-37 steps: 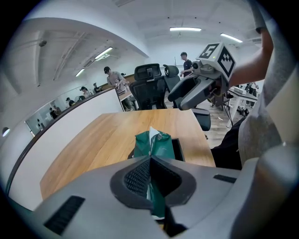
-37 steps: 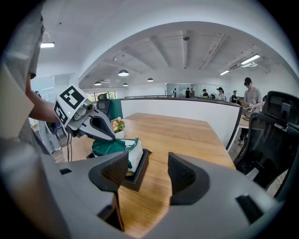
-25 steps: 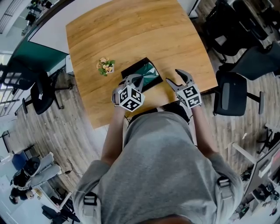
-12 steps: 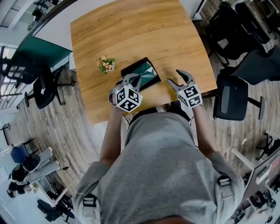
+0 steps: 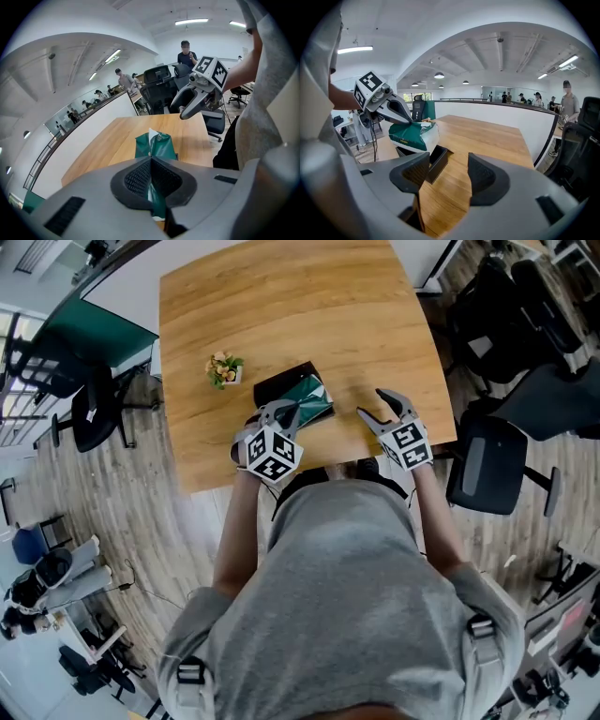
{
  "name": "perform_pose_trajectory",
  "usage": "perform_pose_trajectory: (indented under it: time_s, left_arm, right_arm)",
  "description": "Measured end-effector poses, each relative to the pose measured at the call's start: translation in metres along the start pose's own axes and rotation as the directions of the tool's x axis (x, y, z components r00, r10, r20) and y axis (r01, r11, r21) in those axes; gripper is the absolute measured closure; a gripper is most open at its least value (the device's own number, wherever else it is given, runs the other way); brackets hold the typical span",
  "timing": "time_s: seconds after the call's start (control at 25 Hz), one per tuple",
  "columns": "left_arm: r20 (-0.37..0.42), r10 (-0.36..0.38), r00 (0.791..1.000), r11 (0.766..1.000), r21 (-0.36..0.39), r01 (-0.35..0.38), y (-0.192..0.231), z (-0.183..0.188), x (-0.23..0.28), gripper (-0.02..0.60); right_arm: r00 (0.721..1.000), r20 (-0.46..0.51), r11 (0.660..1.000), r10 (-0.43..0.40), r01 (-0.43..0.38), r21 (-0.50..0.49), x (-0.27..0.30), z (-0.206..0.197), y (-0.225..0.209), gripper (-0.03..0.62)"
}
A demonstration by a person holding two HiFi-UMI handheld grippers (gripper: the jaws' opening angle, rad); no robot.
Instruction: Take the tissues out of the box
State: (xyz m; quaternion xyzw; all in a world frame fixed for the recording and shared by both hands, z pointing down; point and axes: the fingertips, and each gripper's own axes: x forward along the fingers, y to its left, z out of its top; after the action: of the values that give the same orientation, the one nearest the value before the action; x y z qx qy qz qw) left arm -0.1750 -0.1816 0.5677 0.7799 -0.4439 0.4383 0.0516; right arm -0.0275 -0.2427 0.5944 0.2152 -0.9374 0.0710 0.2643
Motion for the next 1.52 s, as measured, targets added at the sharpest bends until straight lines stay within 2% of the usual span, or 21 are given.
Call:
perform_pose_trajectory:
  time_s: [0.4,0.76,1.2,1.52]
  left_arm:
    - [-0.037,0.086,0.996,0.992,-0.088,-0.089,-0.017,0.01,-0.009,0.563]
    - [-0.08,0.139,0.987,0.976,-0.16,-0.15,-0.048,0.017,-0.012,0.563]
    - [-0.105,0.176,0.979,0.959,-0.205,-0.194,-0.08,0.032,-0.006,0.563]
    - [-0.121,0.186,0.975,0.954,-0.217,-0.209,-0.087,0.036,-0.002,0.563]
  right_arm:
    - [0.993,0.041,0.993,0.106,-0.104,-0.049,-0.011,0.003,-0.01,0.329]
    - [0.983,0.022,0.98,0.184,-0.181,-0.087,-0.026,-0.016,-0.017,0.329]
    - [0.973,0.001,0.965,0.23,-0.228,-0.126,-0.044,-0.038,-0.033,0.331]
    - [0.966,-0.01,0.957,0.257,-0.256,-0.136,-0.045,-0.042,-0.034,0.333]
